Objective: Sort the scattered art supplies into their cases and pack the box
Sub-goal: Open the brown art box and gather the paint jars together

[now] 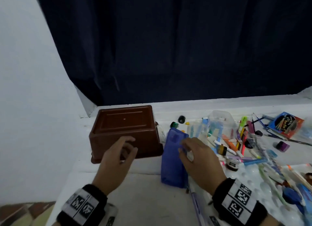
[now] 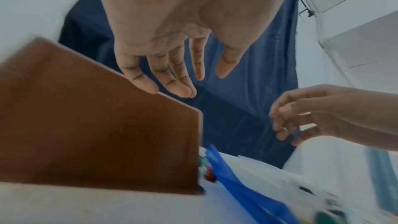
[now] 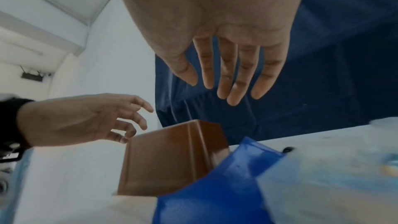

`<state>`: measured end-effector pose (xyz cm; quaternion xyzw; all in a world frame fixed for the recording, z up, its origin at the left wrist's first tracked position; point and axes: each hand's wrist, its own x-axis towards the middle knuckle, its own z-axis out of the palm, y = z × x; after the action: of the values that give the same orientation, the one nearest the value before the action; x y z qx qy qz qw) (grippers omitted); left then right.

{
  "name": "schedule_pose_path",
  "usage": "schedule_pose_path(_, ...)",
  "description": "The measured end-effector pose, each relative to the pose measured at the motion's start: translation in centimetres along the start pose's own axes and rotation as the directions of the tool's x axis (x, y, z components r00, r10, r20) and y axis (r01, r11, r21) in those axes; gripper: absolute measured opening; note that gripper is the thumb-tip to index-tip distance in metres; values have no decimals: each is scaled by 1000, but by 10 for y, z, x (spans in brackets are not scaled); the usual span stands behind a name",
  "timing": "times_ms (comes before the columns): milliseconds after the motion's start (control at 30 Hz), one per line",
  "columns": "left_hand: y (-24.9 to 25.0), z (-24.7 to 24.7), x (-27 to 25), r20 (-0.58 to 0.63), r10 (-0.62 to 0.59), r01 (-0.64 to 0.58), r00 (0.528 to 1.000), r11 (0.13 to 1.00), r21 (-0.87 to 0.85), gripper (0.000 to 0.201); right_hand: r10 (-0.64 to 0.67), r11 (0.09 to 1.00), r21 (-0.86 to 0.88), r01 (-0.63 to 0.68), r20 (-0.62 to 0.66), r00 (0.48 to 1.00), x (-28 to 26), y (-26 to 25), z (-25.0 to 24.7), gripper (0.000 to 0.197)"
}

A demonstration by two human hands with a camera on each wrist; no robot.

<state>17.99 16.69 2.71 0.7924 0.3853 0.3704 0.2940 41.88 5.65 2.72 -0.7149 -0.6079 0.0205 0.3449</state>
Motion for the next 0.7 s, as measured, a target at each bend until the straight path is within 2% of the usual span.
schedule_pose_path(67, -19, -33, 9, -137, -30, 36, 990, 998, 42, 22, -4, 992, 127, 3, 7, 1000, 22, -16, 19, 16)
schedule_pose_path(133, -40, -61, 20, -269, -80, 101, 960, 993, 66, 20, 27, 967, 252, -29, 11, 1000, 46, -32, 37, 17)
schedule_pose_path(200, -60, -81, 32, -320, -173, 208, 931, 975, 81, 25, 102, 937, 331, -114, 54, 993, 69, -44, 55, 23)
schedule_pose_path(300, -82, -96, 51, -231, -361, 371, 903, 929, -2, 40, 173, 943, 261, -207, 150, 973, 95, -53, 82, 39)
schedule_pose_path(433, -90, -92, 67, 49, -544, 541, 838, 815, -209, 62, 304, 947, 41, -318, 197, 932, 116, -54, 104, 46)
schedule_pose_path(467, -90, -90, 68, 103, -560, 565, 822, 779, -272, 64, 337, 935, 41, -353, 214, 917, 119, -53, 108, 48)
schedule_pose_path(533, -90, -87, 67, 145, -556, 568, 818, 747, -346, 63, 374, 909, 90, -406, 253, 892, 120, -54, 109, 49)
schedule_pose_path(633, -92, -89, 61, 131, -516, 520, 846, 748, -413, 58, 359, 861, 270, -432, 280, 890, 115, -55, 100, 38)
schedule_pose_path(700, -95, -93, 52, 131, -477, 479, 869, 746, -462, 58, 340, 825, 380, -417, 255, 905, 106, -53, 95, 36)
